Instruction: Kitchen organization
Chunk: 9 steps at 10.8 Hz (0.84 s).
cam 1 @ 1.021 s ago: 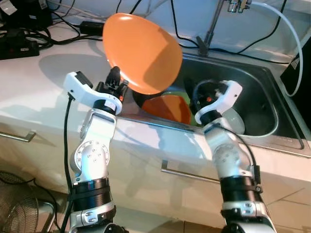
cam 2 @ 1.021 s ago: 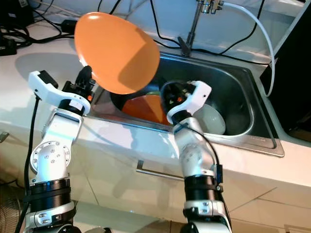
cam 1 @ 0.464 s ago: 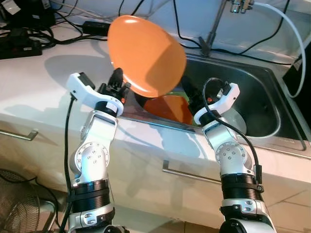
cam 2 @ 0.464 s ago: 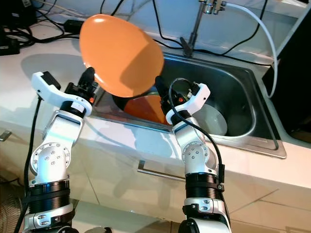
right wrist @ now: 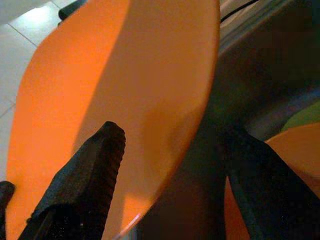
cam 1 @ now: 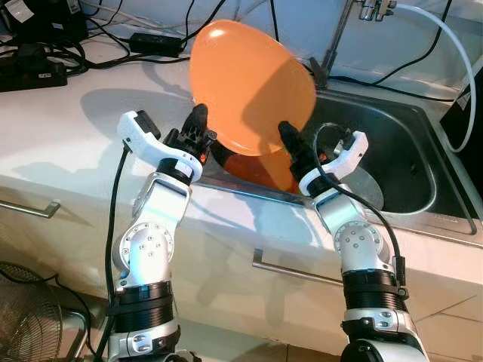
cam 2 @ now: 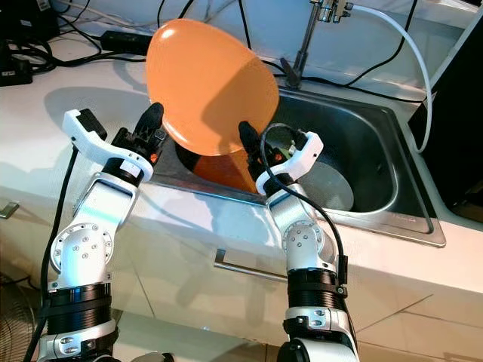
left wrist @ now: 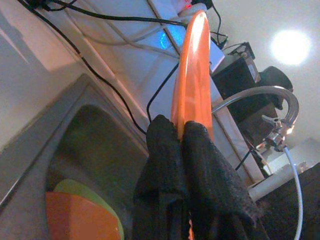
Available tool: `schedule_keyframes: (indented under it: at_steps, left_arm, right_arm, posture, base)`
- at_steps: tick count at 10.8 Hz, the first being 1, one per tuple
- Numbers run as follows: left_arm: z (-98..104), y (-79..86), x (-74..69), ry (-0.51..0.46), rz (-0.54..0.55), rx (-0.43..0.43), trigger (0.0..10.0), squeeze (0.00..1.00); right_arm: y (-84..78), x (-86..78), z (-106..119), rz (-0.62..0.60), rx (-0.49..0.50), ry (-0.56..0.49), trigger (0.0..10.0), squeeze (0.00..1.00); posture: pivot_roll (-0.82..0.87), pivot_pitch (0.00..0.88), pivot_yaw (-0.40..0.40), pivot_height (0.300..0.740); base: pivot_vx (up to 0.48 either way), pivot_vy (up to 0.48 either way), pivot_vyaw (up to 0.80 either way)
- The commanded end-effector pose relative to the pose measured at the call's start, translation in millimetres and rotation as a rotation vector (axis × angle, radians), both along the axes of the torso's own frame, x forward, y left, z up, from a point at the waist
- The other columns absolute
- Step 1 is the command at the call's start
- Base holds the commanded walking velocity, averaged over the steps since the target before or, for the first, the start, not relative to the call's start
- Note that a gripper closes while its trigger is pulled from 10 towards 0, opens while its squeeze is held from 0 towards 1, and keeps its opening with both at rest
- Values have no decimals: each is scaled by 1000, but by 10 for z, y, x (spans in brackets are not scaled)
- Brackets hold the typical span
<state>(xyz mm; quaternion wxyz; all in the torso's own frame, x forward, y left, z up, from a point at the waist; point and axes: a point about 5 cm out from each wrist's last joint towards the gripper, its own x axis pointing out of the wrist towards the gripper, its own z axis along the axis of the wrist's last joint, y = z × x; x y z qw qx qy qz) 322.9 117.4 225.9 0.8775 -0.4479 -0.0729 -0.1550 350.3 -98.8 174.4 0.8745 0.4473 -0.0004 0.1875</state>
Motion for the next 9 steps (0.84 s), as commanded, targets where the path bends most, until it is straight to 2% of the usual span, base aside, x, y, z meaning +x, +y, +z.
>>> schedule_keyframes:
  at_steps: [1, 6, 7, 9]
  left_arm:
    - [126, -71, -45, -74, -50, -14, 10000, 0]
    - [77, -115, -60, -65, -102, 21, 10000, 0]
    - [60, -119, -58, -56, -104, 28, 10000, 0]
    - [40, -129, -53, -45, -108, 49, 10000, 0]
  right_arm:
    - [10, 16, 55, 3, 13, -17, 10000, 0]
    - [-5, 49, 130, -22, 61, -26, 10000, 0]
    - [-14, 61, 149, -26, 71, -28, 0, 0]
    - [-18, 68, 203, -23, 104, -47, 0, 0]
  posture:
    - [153, 79, -73, 740]
    - [153, 79, -70, 740]
    - [152, 79, -70, 740]
    - [154, 77, -70, 740]
  base:
    - [0, 0, 0]
    - [0, 0, 0]
    - [0, 0, 0]
    - [0, 0, 0]
